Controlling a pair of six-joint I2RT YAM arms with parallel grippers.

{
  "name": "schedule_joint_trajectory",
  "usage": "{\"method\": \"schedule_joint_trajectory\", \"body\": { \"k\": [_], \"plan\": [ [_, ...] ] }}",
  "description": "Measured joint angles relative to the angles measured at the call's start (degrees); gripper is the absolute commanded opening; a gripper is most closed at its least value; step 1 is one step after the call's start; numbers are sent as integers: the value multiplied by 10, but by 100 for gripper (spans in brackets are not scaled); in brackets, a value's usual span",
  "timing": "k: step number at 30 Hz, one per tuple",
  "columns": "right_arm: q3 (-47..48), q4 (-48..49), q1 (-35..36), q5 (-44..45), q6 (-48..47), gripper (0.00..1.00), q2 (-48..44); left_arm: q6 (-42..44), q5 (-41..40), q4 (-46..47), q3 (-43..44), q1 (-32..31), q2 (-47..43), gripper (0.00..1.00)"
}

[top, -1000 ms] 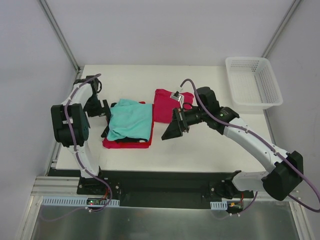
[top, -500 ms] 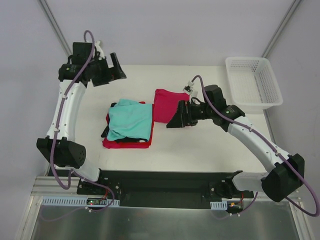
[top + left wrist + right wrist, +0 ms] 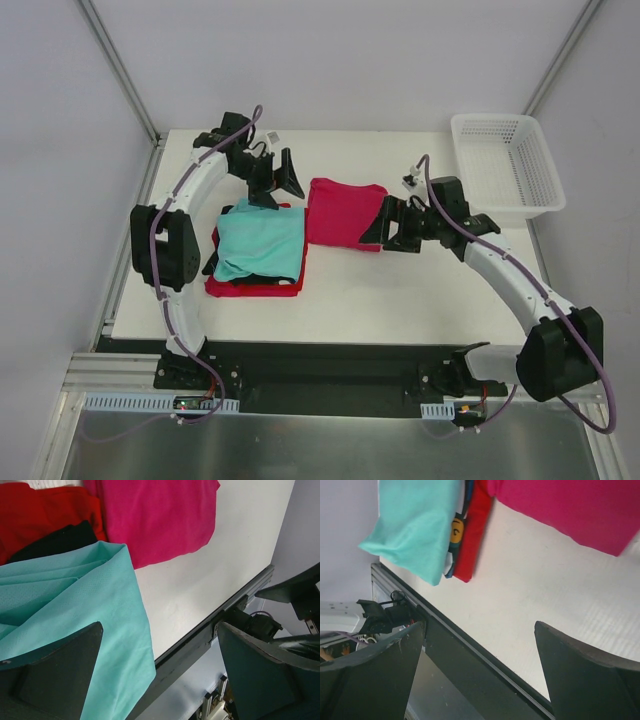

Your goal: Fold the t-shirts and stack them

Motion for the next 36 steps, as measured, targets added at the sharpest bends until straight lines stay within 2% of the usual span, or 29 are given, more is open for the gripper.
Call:
{"method": "schedule_joint_trajectory", "body": {
  "k": [8, 18, 22, 27, 30, 36],
  "plan": [
    [-24, 15, -59, -4, -4, 96, 27, -1, 0, 5, 3, -9, -6, 99],
    [-24, 31, -147, -61, -43, 96, 113, -1, -50, 6, 10, -19, -29, 99],
    [-17, 25, -173, -81, -57, 96, 114, -1, -48, 14, 76, -19, 13, 99],
    [-10, 21, -176, -96, -63, 96, 107, -32, -30, 33, 114, -28, 53, 99],
    [-10, 24, -176, -102, -61, 96, 107, -59, -26, 40, 128, -57, 72, 99],
    [-14, 31, -176, -116, -53, 96, 96, -117, -27, 56, 211, -118, 157, 99]
  ]
}}
